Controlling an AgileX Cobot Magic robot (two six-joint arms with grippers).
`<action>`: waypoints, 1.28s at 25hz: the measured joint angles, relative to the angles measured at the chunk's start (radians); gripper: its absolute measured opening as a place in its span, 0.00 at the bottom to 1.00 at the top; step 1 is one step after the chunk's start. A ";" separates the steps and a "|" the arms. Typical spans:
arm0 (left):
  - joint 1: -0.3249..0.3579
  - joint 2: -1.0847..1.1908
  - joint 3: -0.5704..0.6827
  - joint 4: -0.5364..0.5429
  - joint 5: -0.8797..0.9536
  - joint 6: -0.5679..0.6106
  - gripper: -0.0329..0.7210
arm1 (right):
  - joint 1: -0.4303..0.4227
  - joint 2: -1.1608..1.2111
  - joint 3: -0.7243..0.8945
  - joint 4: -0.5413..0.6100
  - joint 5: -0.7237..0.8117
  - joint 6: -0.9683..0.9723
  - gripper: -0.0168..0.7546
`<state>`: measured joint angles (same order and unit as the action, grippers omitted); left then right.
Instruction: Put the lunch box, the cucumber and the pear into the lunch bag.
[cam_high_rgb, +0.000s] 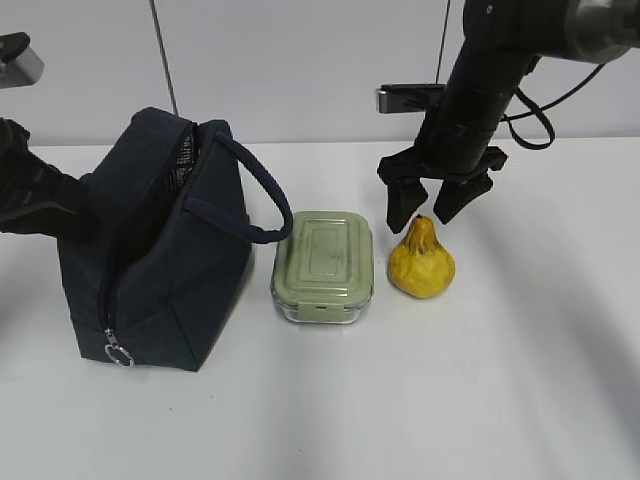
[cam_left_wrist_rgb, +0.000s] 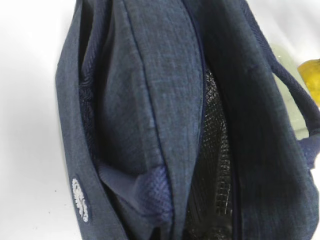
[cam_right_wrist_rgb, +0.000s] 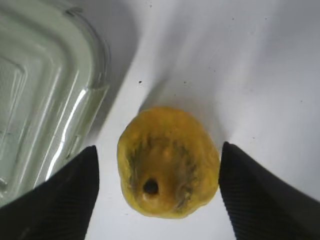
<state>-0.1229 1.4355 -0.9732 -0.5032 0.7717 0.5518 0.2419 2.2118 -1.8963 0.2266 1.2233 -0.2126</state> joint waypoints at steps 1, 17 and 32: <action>0.000 0.000 0.000 0.000 0.000 0.000 0.02 | 0.000 0.006 0.000 0.000 0.000 0.000 0.77; 0.000 0.000 0.000 0.001 0.000 0.000 0.02 | 0.000 0.041 -0.005 -0.003 -0.004 0.006 0.23; 0.000 0.000 0.000 0.001 0.000 0.000 0.02 | 0.071 -0.177 -0.223 0.636 0.000 -0.328 0.22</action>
<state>-0.1229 1.4355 -0.9732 -0.5022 0.7717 0.5518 0.3133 2.0347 -2.1195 0.8626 1.2229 -0.5405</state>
